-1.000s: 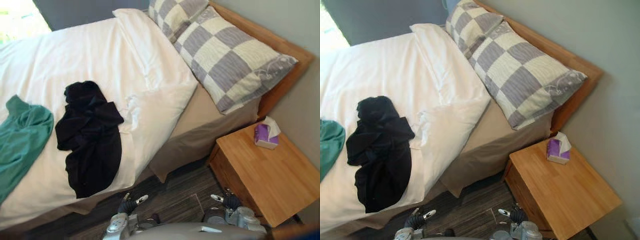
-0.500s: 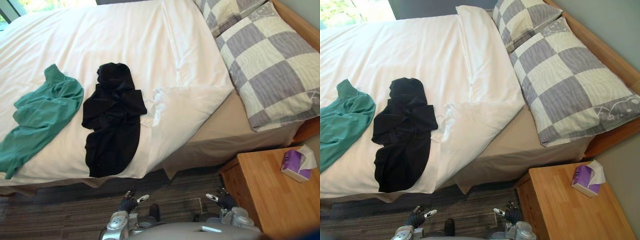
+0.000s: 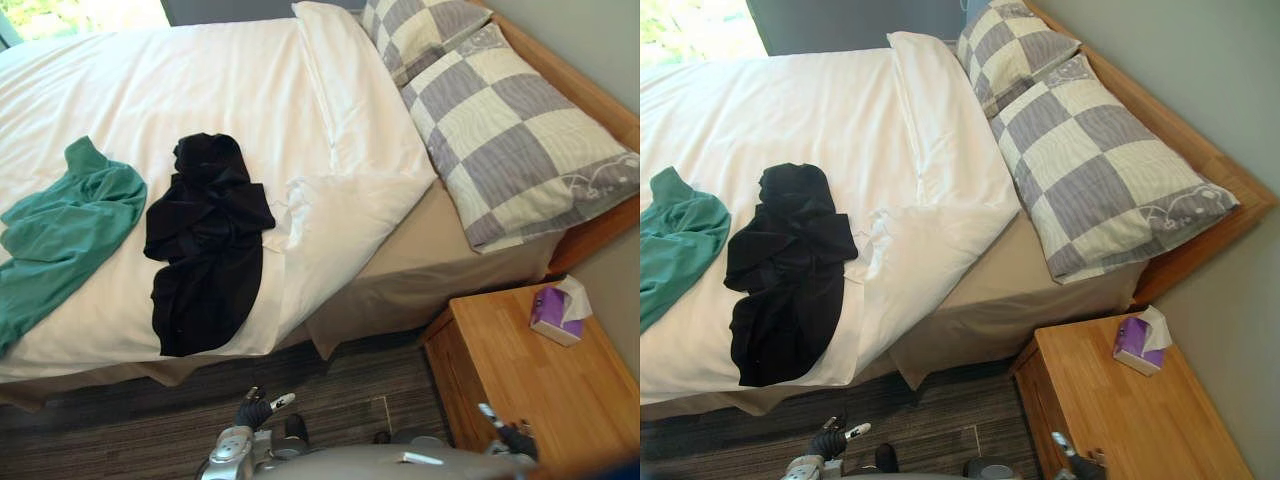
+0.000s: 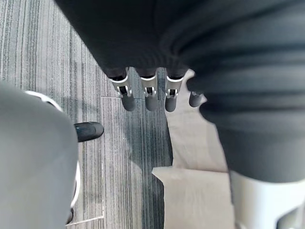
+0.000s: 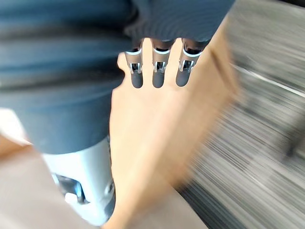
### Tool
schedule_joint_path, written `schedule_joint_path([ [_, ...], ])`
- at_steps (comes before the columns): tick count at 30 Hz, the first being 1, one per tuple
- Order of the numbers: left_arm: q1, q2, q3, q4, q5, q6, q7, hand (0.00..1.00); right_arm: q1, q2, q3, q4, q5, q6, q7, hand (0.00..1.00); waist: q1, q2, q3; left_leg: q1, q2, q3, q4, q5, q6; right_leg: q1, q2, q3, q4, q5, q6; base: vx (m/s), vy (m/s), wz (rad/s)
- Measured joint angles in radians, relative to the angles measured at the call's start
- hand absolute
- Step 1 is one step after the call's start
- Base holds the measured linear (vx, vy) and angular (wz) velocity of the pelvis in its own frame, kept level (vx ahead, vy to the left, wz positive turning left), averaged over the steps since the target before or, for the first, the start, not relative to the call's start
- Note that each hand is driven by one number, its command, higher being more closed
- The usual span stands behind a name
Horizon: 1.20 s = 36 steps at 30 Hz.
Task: Tidy the bed and pick cloth on bed and put in laundry
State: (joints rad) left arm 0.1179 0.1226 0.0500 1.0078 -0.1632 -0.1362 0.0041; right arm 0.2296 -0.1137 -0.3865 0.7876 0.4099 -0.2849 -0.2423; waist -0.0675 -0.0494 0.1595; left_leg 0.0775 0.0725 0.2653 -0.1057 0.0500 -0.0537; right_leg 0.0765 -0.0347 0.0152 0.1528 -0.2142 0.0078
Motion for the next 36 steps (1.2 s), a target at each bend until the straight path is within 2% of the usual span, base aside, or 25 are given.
schedule_joint_path([
  [1, 0.023, 0.007, 0.001, -0.025, 0.000, 0.001, -0.001, 0.00, 0.015, -0.035, -0.035, -0.123, -0.039, 0.000, -0.034, 0.00, -0.001, -0.009, -0.009, -0.014, -0.006, -0.001, 0.000, -0.007, 0.010, -0.005, -0.005, 0.005, -0.008, 0.003, 0.015, -0.02, 0.046, 0.07],
  [2, 0.044, 0.014, 0.004, -0.053, -0.001, 0.000, -0.003, 0.00, 0.014, -0.068, -0.074, -0.235, -0.076, 0.001, -0.048, 0.00, -0.001, -0.006, -0.017, -0.024, -0.013, -0.001, 0.000, -0.008, 0.012, -0.012, -0.005, 0.013, -0.014, 0.002, 0.028, -0.02, 0.058, 0.08],
  [5, 0.102, 0.044, 0.010, -0.081, 0.000, -0.006, -0.004, 0.00, -0.006, -0.175, -0.124, -0.496, -0.156, 0.022, -0.031, 0.00, 0.000, -0.016, -0.041, -0.049, -0.035, -0.004, 0.000, -0.017, 0.028, -0.034, -0.022, 0.045, -0.017, 0.004, 0.038, 0.05, 0.080, 0.02],
  [7, 0.150, 0.057, 0.009, -0.077, 0.000, -0.006, -0.003, 0.00, -0.036, -0.226, -0.123, -0.616, -0.200, 0.056, 0.012, 0.00, -0.001, -0.018, -0.056, -0.048, -0.053, -0.005, 0.000, -0.020, 0.041, -0.033, -0.038, 0.051, -0.017, 0.000, 0.048, 0.12, 0.096, 0.00],
  [9, 0.184, 0.067, 0.003, -0.072, 0.000, -0.006, -0.004, 0.00, -0.067, -0.261, -0.102, -0.680, -0.257, 0.088, 0.064, 0.00, 0.001, -0.036, -0.067, -0.052, -0.070, -0.014, 0.001, -0.017, 0.060, -0.031, -0.053, 0.051, -0.016, 0.001, 0.047, 0.14, 0.078, 0.16],
  [10, 0.194, 0.074, -0.003, -0.068, 0.001, -0.005, -0.005, 0.00, -0.099, -0.279, -0.074, -0.705, -0.286, 0.114, 0.100, 0.00, -0.002, -0.045, -0.075, -0.060, -0.081, -0.028, 0.001, -0.016, 0.065, -0.032, -0.059, 0.052, -0.017, 0.011, 0.033, 0.13, 0.044, 0.30],
  [11, 0.193, 0.075, -0.005, -0.064, 0.001, -0.006, -0.007, 0.00, -0.114, -0.291, -0.056, -0.715, -0.301, 0.130, 0.115, 0.00, -0.003, -0.048, -0.076, -0.060, -0.084, -0.033, 0.001, -0.014, 0.068, -0.032, -0.062, 0.054, -0.016, 0.013, 0.032, 0.17, 0.049, 0.43],
  [13, 0.190, 0.078, -0.010, -0.051, 0.009, -0.006, -0.007, 0.00, -0.207, -0.353, 0.069, -0.725, -0.354, 0.173, 0.173, 0.00, 0.004, -0.049, -0.077, -0.062, -0.089, -0.057, 0.007, -0.011, 0.073, -0.026, -0.064, 0.054, -0.014, 0.026, 0.030, 0.14, 0.034, 0.36],
  [15, 0.190, 0.082, -0.010, -0.052, 0.026, -0.006, -0.007, 0.00, -0.280, -0.384, 0.166, -0.731, -0.373, 0.186, 0.208, 0.00, 0.016, -0.047, -0.075, -0.062, -0.088, -0.062, 0.007, -0.011, 0.073, -0.023, -0.062, 0.054, -0.015, 0.032, 0.028, 0.06, 0.003, 0.19],
  [20, 0.185, 0.081, -0.010, -0.052, 0.038, -0.006, -0.003, 0.00, -0.437, -0.406, 0.369, -0.723, -0.460, 0.267, 0.253, 0.00, 0.060, -0.037, -0.070, -0.063, -0.075, -0.096, 0.003, -0.007, 0.072, -0.014, -0.044, 0.051, -0.014, 0.053, 0.017, 0.00, -0.032, 0.18],
  [22, 0.179, 0.082, -0.008, -0.052, 0.053, -0.005, 0.000, 0.00, -0.497, -0.409, 0.429, -0.702, -0.496, 0.294, 0.267, 0.00, 0.063, -0.034, -0.066, -0.077, -0.068, -0.120, 0.001, 0.002, 0.071, -0.018, -0.030, 0.047, -0.014, 0.069, 0.018, -0.05, -0.048, 0.26],
  [24, 0.167, 0.089, -0.007, -0.054, 0.065, -0.004, 0.003, 0.00, -0.577, -0.411, 0.482, -0.652, -0.514, 0.318, 0.269, 0.00, 0.065, -0.041, -0.049, -0.097, -0.064, -0.138, 0.001, 0.014, 0.073, -0.030, -0.029, 0.037, -0.014, 0.070, 0.017, -0.08, -0.053, 0.23],
  [26, 0.109, 0.108, -0.008, -0.066, 0.076, 0.010, 0.003, 0.00, -0.670, -0.415, 0.522, -0.593, -0.515, 0.356, 0.258, 0.00, 0.087, -0.049, 0.002, -0.149, -0.050, -0.153, 0.001, 0.037, 0.076, -0.076, -0.015, 0.039, -0.016, 0.088, 0.000, -0.14, -0.032, 0.12],
  [27, 0.102, 0.109, -0.008, -0.069, 0.076, 0.012, 0.003, 0.00, -0.677, -0.415, 0.524, -0.590, -0.515, 0.358, 0.255, 0.00, 0.089, -0.049, 0.010, -0.154, -0.048, -0.155, 0.001, 0.039, 0.075, -0.079, -0.013, 0.039, -0.017, 0.092, -0.001, -0.16, -0.026, 0.25],
  [28, 0.077, 0.120, -0.008, -0.086, 0.076, 0.016, 0.003, 0.00, -0.718, -0.414, 0.541, -0.566, -0.516, 0.367, 0.235, 0.00, 0.095, -0.054, 0.043, -0.178, -0.038, -0.167, 0.001, 0.046, 0.074, -0.095, -0.003, 0.039, -0.020, 0.105, -0.006, -0.15, -0.016, 0.22],
  [31, 0.018, 0.146, 0.004, -0.105, 0.075, 0.023, 0.009, 0.00, -0.821, -0.414, 0.559, -0.490, -0.528, 0.379, 0.198, 0.00, 0.129, -0.073, 0.100, -0.234, -0.027, -0.171, 0.002, 0.072, 0.075, -0.133, 0.005, 0.040, -0.041, 0.114, -0.009, -0.14, -0.018, 0.15],
  [36, -0.022, 0.154, 0.012, -0.169, 0.065, 0.023, 0.026, 0.00, -0.971, -0.430, 0.562, -0.404, -0.540, 0.388, 0.152, 0.00, 0.143, -0.062, 0.177, -0.295, -0.023, -0.166, 0.002, 0.084, 0.073, -0.178, 0.013, 0.030, -0.049, 0.113, -0.011, -0.11, -0.026, 0.18],
])
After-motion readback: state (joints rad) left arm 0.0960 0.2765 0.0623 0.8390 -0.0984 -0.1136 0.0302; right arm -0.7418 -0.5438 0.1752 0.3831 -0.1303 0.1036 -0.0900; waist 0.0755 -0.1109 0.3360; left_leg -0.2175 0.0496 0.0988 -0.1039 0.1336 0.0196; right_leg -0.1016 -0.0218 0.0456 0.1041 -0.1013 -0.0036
